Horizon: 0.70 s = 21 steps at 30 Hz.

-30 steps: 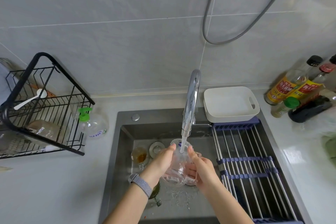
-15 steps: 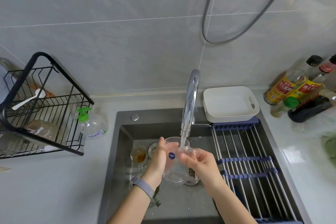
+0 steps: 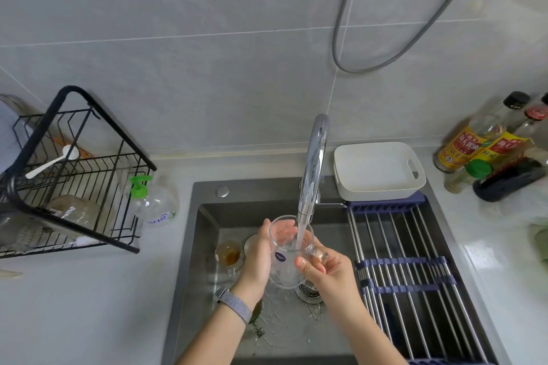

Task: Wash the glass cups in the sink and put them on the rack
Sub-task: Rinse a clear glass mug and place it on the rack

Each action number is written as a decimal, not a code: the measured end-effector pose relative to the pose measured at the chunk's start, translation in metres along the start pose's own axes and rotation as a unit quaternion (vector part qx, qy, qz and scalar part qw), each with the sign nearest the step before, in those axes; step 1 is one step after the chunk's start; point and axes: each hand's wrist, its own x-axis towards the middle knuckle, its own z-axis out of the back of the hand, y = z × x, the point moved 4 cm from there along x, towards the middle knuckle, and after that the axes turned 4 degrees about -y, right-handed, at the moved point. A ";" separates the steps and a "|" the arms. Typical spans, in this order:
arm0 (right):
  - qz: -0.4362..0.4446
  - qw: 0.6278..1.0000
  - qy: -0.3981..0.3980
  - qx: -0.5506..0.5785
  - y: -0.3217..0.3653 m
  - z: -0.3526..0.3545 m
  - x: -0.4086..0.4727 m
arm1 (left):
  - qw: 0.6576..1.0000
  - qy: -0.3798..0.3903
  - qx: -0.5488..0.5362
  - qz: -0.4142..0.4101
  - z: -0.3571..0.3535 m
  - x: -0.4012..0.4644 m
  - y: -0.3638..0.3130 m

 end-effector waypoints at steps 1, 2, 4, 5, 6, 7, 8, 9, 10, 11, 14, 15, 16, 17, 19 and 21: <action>-0.006 1.000 0.006 -0.005 -0.002 0.001 0.001 | 1.000 0.005 0.008 -0.002 0.000 0.000 0.000; -0.011 1.000 0.005 -0.004 -0.005 0.002 0.001 | 1.000 0.014 0.016 -0.006 0.000 0.000 0.002; -0.018 1.000 -0.001 0.005 -0.004 0.004 -0.001 | 0.999 0.028 0.023 -0.008 -0.001 -0.002 0.003; -0.020 1.000 0.004 0.010 -0.003 0.004 -0.003 | 0.999 0.033 0.024 -0.008 -0.002 -0.002 0.003; -0.022 1.000 0.012 0.008 -0.003 0.004 -0.004 | 0.999 0.037 0.027 -0.010 -0.002 -0.002 0.003; -0.024 1.000 0.018 0.003 -0.002 0.004 -0.005 | 0.998 0.046 0.026 -0.015 -0.003 -0.003 0.002; -0.027 0.999 0.019 0.004 -0.001 0.005 -0.006 | 0.998 0.056 0.026 -0.020 -0.003 -0.004 0.002; -0.029 0.999 0.017 0.007 -0.001 0.007 -0.005 | 0.997 0.065 0.026 -0.029 -0.004 -0.007 -0.001; -0.027 0.999 0.015 0.014 0.000 0.008 -0.004 | 0.997 0.067 0.022 -0.036 -0.004 -0.008 -0.001; -0.024 0.999 0.007 0.022 0.000 0.009 -0.003 | 0.997 0.070 0.018 -0.038 -0.003 -0.008 0.000; -0.027 0.998 -0.030 0.055 -0.004 0.011 -0.002 | 0.995 0.083 0.024 -0.044 -0.004 -0.011 0.002; -0.034 0.996 -0.039 0.069 -0.004 0.011 -0.001 | 0.994 0.091 0.042 -0.043 -0.004 -0.012 0.003; -0.044 0.995 -0.041 0.082 -0.004 0.011 -0.001 | 0.993 0.094 0.061 -0.040 -0.004 -0.012 0.005; -0.060 0.993 -0.044 0.093 -0.005 0.011 0.001 | 0.992 0.096 0.078 -0.036 -0.003 -0.013 0.005; -0.092 0.988 -0.047 0.116 -0.005 0.011 0.001 | 0.988 0.111 0.101 -0.032 -0.003 -0.015 0.003; -0.128 0.978 -0.052 0.156 -0.004 0.010 0.001 | 0.984 0.126 0.124 -0.023 -0.004 -0.015 0.004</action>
